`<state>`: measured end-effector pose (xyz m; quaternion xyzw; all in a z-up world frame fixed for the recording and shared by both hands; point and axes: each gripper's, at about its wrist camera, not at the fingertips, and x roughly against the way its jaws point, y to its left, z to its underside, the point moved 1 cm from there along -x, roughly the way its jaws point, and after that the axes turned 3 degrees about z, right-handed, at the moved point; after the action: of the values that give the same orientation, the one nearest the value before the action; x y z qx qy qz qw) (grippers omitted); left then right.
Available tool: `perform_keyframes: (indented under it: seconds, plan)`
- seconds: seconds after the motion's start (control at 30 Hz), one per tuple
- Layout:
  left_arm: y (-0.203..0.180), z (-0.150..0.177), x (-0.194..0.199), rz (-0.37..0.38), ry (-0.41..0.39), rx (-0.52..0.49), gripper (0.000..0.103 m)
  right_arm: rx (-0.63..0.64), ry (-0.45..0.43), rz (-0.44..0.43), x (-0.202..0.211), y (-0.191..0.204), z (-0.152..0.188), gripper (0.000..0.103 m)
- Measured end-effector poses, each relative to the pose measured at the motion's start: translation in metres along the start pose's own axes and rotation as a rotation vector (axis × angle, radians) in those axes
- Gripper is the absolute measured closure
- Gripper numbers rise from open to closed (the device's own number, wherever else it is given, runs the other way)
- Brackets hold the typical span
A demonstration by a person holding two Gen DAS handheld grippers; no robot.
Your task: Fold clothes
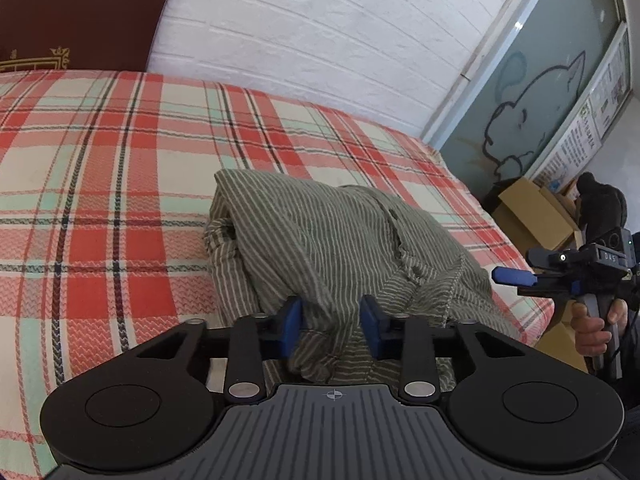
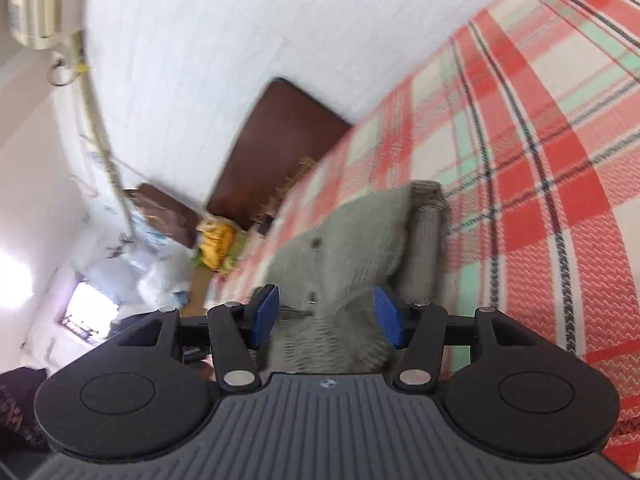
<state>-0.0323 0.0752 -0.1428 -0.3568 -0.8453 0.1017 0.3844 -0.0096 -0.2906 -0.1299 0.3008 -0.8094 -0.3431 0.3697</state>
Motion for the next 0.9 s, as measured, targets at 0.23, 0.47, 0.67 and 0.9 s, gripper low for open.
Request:
perform_keyframes:
  seconds: [0.23, 0.47, 0.67, 0.9]
  plan:
    - [-0.002, -0.004, 0.027, 0.032, -0.049, 0.030, 0.101, 0.100, 0.049, 0.054, -0.037, 0.017, -0.010, 0.095]
    - [0.013, 0.027, 0.033, -0.035, 0.033, 0.073, 0.102, 0.149, 0.147, 0.119, -0.045, 0.015, -0.001, 0.095]
    - [0.022, 0.028, 0.024, -0.017, 0.057, 0.087, 0.076, 0.080, 0.126, 0.122, -0.035, 0.000, 0.006, 0.078]
    - [0.020, -0.014, 0.042, -0.088, -0.054, 0.018, 0.038, 0.089, 0.101, 0.123, -0.026, 0.008, 0.007, 0.057]
